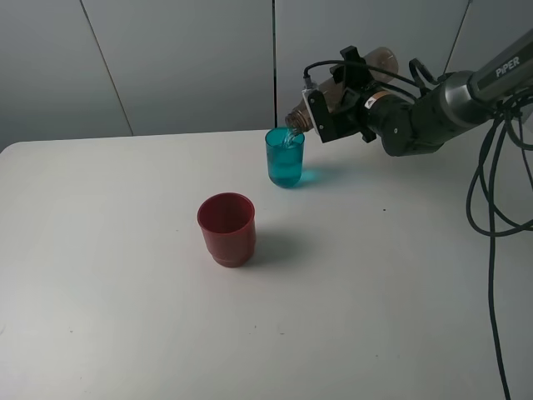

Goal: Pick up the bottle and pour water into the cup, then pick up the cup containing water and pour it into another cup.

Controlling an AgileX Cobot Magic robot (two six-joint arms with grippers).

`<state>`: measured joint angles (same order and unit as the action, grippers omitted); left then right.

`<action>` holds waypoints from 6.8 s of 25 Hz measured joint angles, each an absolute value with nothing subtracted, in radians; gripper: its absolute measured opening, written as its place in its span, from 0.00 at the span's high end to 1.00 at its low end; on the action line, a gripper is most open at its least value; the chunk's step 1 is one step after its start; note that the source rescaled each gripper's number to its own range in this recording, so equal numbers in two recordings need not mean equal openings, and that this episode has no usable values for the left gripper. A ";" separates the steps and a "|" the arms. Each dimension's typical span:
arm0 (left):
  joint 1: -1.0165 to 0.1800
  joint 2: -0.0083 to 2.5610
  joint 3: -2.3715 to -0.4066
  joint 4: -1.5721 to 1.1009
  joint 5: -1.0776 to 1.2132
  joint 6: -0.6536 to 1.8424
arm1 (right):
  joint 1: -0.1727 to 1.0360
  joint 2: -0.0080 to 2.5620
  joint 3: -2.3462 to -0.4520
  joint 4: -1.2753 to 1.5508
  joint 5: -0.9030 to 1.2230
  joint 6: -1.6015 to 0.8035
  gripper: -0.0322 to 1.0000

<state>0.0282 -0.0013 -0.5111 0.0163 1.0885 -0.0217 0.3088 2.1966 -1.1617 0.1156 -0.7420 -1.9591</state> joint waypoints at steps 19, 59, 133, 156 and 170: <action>0.028 -0.001 -0.511 0.016 1.088 -0.020 | 0.309 2.197 -1.162 0.088 -0.749 -1.998 0.96; 0.028 -0.001 -0.511 0.016 1.088 -0.019 | 0.309 2.118 -1.166 -0.041 -0.696 -1.392 0.96; 0.028 -0.001 -0.511 0.016 1.088 -0.021 | 0.044 2.098 -0.915 -0.258 -0.677 0.113 0.01; 0.028 -0.001 -0.511 0.016 1.088 -0.021 | 0.154 1.661 -0.533 -0.443 -0.485 0.204 0.01; 0.028 -0.001 -0.511 0.016 1.088 -0.021 | 0.240 1.877 -0.619 -0.512 -0.721 0.214 0.01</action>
